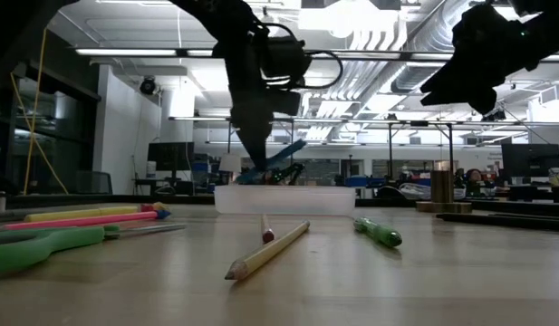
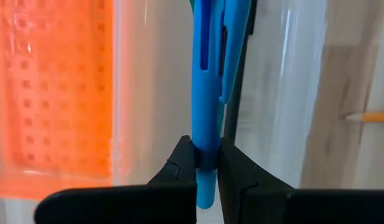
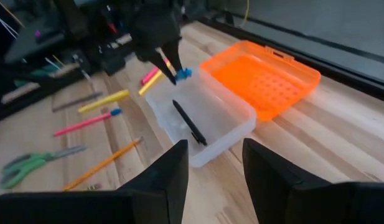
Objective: Pick & place school supplies into a supply box
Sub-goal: Put the blue pen into the transparent supply box
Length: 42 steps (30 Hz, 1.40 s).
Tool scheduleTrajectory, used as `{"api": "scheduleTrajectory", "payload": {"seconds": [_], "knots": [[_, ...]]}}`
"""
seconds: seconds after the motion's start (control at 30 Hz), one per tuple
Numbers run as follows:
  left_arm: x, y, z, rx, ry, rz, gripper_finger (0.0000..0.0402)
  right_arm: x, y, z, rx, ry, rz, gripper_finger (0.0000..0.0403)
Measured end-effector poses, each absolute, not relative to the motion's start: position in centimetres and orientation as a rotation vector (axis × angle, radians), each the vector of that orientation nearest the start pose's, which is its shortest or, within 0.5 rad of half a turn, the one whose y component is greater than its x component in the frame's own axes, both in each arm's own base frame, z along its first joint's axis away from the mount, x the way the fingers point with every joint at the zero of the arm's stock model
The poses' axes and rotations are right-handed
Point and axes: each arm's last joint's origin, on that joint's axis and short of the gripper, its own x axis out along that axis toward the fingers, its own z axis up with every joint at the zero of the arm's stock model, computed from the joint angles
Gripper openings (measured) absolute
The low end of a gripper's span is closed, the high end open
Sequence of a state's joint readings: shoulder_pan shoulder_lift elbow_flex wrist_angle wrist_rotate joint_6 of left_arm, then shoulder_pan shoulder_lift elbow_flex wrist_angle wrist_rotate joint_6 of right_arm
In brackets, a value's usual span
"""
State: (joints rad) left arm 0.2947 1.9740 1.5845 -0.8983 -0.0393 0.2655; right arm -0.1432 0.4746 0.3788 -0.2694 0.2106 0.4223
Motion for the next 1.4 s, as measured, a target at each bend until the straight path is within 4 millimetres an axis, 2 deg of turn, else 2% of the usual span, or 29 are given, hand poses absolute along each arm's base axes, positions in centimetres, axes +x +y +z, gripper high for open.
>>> {"api": "scheduleTrajectory", "payload": {"seconds": [0.33,0.57,0.87,1.4], "knots": [[38.4,11.8,20.3,0.049,1.362,0.11,0.0051,11.6,-2.3,22.4,0.414,0.19,-0.403,0.0128],[38.5,11.7,19.4,0.015,1.387,0.098,0.0051,11.8,-2.2,21.3,0.449,0.184,-0.38,0.0128],[39.0,11.8,19.5,-0.036,1.324,0.11,0.0051,11.8,-2.2,21.2,0.457,0.169,-0.377,0.0128],[39.6,11.6,19.3,-0.021,1.29,0.098,0.0051,11.9,-2.3,21.5,0.45,0.141,-0.37,0.0128]]}}
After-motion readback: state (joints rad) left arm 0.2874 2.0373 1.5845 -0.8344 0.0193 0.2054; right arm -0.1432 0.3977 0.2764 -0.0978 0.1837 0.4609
